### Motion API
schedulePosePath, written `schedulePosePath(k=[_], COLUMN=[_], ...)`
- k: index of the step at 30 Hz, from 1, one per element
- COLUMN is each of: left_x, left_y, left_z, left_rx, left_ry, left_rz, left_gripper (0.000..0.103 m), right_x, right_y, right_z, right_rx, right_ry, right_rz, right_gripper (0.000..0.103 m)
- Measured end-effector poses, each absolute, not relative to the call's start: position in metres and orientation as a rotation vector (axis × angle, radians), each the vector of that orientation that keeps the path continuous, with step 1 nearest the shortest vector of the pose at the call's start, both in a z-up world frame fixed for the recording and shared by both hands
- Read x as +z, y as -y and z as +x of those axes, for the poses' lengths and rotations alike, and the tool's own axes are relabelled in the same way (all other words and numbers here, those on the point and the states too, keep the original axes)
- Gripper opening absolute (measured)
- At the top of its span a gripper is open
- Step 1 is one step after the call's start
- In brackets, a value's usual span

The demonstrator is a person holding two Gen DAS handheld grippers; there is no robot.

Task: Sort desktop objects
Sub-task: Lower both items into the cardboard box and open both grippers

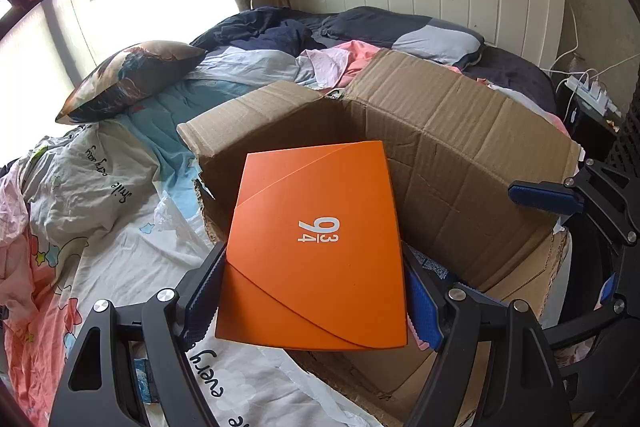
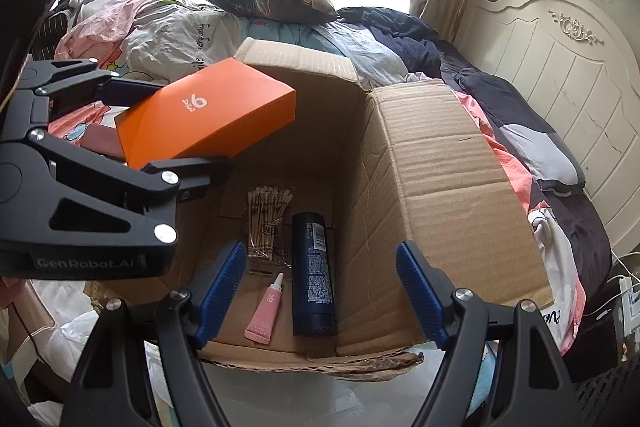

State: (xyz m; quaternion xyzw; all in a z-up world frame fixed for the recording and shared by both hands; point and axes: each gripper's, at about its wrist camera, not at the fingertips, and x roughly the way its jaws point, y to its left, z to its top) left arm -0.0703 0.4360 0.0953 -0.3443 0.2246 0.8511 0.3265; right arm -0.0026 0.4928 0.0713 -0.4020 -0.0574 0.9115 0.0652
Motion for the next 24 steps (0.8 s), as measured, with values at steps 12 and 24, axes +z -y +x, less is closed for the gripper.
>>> schedulePosePath(k=[12, 24], left_x=[0.094, 0.088], left_y=[-0.452, -0.451], left_z=[-0.066, -0.069], left_rx=[2.221, 2.275], left_ry=[-0.603, -0.664], left_rz=[-0.880, -0.877], left_gripper=[0.081, 0.103], right_x=[0.074, 0.071], right_y=[-0.494, -0.494], right_z=[0.006, 0.006], right_rx=[2.744, 2.738], right_ry=[0.205, 0.227], right_rz=[-1.193, -1.195], right_gripper=[0.075, 0.075])
